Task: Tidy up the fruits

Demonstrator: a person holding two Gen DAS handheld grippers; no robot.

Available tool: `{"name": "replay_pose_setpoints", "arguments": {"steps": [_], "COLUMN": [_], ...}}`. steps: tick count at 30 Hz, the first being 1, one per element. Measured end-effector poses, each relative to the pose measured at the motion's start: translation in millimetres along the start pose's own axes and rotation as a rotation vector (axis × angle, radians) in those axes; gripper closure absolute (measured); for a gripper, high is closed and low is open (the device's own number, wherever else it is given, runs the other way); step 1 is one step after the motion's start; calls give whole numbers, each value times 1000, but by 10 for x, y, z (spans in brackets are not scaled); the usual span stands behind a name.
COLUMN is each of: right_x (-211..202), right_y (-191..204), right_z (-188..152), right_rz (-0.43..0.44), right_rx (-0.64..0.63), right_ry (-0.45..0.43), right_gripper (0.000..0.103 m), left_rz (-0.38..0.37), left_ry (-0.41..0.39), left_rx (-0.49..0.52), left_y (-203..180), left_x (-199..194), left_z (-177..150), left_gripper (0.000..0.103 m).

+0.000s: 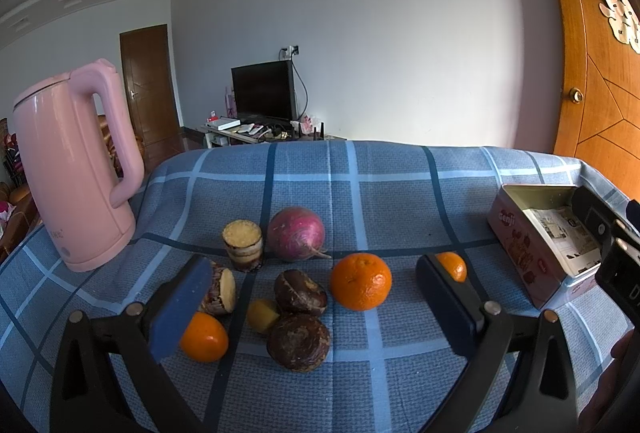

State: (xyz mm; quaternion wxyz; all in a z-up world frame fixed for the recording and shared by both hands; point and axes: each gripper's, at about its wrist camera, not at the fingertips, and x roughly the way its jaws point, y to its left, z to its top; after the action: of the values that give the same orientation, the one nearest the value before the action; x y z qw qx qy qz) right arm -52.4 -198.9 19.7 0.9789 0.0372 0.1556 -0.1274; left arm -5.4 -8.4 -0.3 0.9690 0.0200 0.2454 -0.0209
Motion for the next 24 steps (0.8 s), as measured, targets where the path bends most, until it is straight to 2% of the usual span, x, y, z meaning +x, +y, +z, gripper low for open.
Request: {"name": "replay_pose_setpoints", "arguments": {"steps": [24], "right_x": [-10], "right_y": [3], "right_z": [-9], "right_rz": [-2], "right_rx": [-3], "right_ry": [-2], "right_gripper": [1], "left_rz": [-2], "left_ry": [2], "left_rx": [-2], "left_y": [16], "left_x": [-1], "left_z": [-7], "left_gripper": [0]}}
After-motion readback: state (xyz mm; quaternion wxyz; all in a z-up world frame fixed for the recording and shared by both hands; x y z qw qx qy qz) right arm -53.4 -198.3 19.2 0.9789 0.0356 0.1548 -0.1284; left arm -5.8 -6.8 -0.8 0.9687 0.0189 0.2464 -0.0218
